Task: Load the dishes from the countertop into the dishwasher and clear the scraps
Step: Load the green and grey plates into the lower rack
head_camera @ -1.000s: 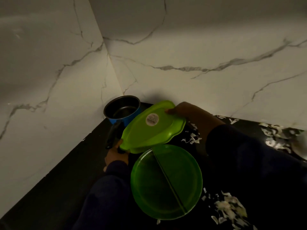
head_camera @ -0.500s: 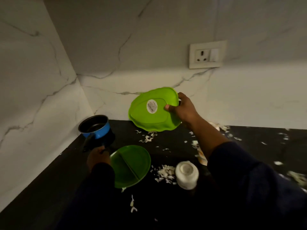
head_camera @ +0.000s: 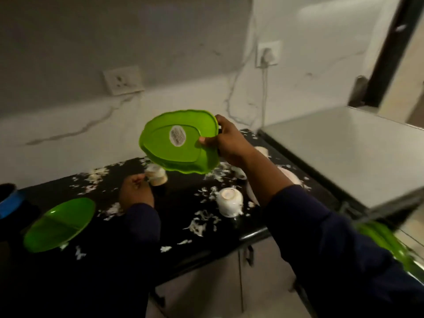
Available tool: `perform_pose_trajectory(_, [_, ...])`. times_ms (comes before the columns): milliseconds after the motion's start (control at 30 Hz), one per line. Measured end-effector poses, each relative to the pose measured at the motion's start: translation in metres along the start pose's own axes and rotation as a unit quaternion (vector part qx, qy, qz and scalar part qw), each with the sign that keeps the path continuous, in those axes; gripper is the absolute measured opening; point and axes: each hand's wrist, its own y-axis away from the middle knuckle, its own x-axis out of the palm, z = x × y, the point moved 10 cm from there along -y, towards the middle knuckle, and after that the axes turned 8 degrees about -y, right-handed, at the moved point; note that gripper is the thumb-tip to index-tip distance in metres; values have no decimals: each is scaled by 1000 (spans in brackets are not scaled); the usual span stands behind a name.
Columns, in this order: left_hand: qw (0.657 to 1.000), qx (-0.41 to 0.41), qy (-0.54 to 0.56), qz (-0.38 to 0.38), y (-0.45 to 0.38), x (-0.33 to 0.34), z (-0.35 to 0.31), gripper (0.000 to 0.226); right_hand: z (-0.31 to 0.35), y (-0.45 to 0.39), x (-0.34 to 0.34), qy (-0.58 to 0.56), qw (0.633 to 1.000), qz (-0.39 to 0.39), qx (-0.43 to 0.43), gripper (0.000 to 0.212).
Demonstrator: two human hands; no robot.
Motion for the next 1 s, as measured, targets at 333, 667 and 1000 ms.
perform_pose_trajectory(333, [977, 168, 19, 130, 125, 123, -93, 32, 38, 116, -172, -70, 988, -136, -20, 33])
perform_pose_trajectory(667, [937, 263, 65, 218, 287, 235, -192, 32, 108, 241, -371, -20, 945, -314, -86, 25])
perform_pose_trajectory(1000, [843, 291, 133, 433, 504, 382, -279, 30, 169, 352, -576, 103, 876, -463, -86, 31])
